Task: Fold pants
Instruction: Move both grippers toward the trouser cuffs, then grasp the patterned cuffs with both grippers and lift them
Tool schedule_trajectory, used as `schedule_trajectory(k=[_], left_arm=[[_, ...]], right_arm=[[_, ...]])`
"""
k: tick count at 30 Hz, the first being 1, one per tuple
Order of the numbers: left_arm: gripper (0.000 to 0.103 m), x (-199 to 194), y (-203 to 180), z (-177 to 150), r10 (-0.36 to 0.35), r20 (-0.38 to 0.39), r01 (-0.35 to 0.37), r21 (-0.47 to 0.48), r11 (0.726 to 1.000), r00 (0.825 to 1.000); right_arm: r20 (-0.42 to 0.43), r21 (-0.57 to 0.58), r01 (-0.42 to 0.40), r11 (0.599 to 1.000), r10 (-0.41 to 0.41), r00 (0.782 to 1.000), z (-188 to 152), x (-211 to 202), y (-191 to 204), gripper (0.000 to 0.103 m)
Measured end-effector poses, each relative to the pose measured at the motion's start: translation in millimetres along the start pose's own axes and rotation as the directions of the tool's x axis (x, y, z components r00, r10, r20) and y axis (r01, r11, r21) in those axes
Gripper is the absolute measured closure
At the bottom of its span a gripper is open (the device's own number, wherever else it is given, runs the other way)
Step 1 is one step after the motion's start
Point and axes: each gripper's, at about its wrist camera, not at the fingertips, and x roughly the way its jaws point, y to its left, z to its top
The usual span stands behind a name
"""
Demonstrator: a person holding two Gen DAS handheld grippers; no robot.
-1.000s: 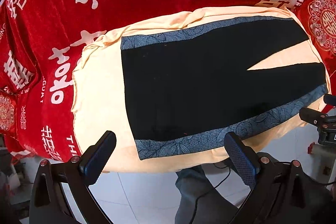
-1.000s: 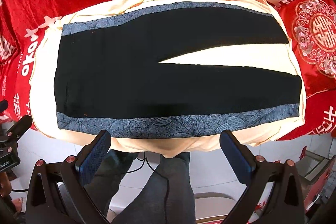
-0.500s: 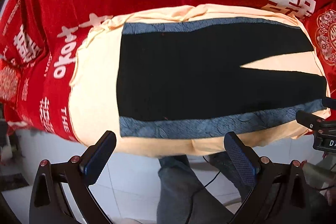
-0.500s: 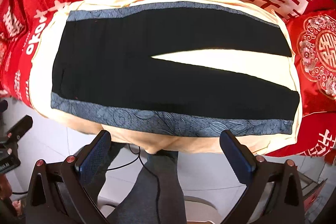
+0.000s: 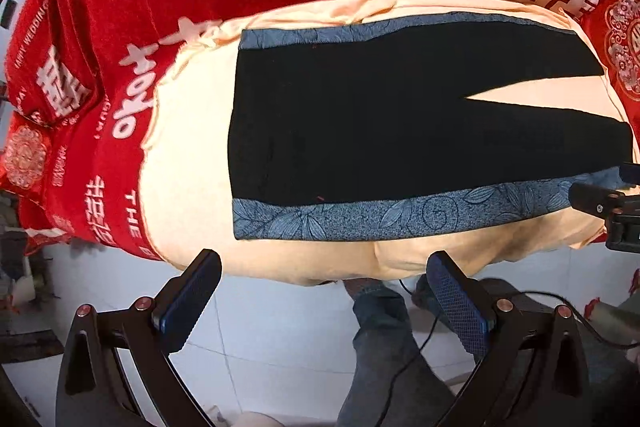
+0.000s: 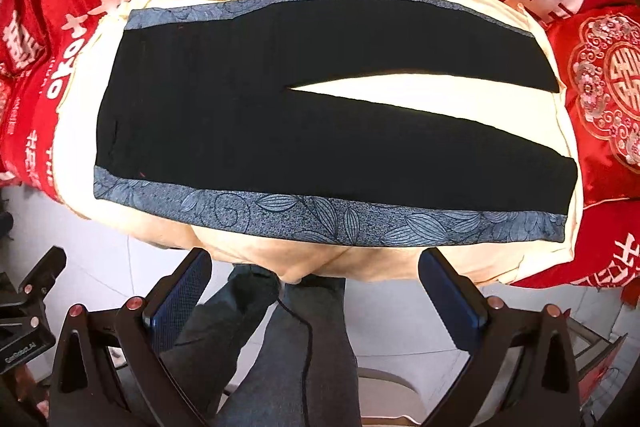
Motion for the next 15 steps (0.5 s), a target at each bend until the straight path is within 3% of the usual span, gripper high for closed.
schedule_trajectory(k=[3, 15], left_arm=[[0.000, 12.9, 11.4, -3.1, -0.057, -0.026, 0.056, -0.029, 0.998, 0.998], [0.000, 78.7, 34.5, 1.7, -0.114, -0.087, 0.109, -0.059, 0.992, 0.990]], right_arm=[[-0.002, 0.014, 0.004, 1.000, -0.003, 1.000, 0.8, 7.3, 6.5, 0.000], [-0.059, 0.098, 0.054, 0.994, -0.049, 0.997, 1.1, 57.6, 16.9, 0.000]])
